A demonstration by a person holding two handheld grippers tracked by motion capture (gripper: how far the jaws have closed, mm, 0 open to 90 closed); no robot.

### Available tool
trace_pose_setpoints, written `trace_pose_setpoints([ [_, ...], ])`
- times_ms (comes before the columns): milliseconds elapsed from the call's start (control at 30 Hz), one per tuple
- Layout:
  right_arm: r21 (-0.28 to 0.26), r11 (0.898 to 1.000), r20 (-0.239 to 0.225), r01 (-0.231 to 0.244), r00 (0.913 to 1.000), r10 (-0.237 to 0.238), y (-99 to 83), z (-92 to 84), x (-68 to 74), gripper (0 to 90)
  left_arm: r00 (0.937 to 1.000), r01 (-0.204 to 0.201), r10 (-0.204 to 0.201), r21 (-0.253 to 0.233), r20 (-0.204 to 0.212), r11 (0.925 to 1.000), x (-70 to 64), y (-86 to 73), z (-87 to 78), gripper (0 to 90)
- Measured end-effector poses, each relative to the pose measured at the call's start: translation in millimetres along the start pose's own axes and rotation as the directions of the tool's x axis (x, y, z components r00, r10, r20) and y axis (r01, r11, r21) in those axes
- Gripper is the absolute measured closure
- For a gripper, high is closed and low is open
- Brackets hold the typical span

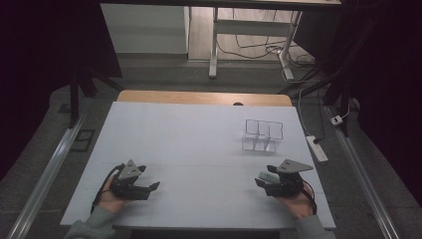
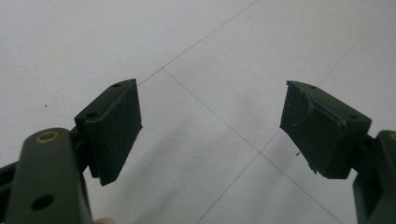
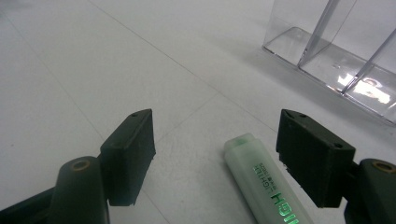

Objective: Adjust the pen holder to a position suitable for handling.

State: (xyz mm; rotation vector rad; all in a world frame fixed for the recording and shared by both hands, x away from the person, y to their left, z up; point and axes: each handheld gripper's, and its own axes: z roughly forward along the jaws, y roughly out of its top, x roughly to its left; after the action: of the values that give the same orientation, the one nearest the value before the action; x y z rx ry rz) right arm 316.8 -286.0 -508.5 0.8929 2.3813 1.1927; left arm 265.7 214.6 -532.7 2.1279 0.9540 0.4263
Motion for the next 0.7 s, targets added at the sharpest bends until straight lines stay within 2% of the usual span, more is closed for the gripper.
trace_pose_setpoints([
  [700,-0.009,1.000,0.004,0.006,1.0000,-0.006,2.6,-1.3,1.2,28.6,1.0000,-0.003,0.003,0.003,-0.001,1.0000,-0.3,0.4,0.7,20.5],
])
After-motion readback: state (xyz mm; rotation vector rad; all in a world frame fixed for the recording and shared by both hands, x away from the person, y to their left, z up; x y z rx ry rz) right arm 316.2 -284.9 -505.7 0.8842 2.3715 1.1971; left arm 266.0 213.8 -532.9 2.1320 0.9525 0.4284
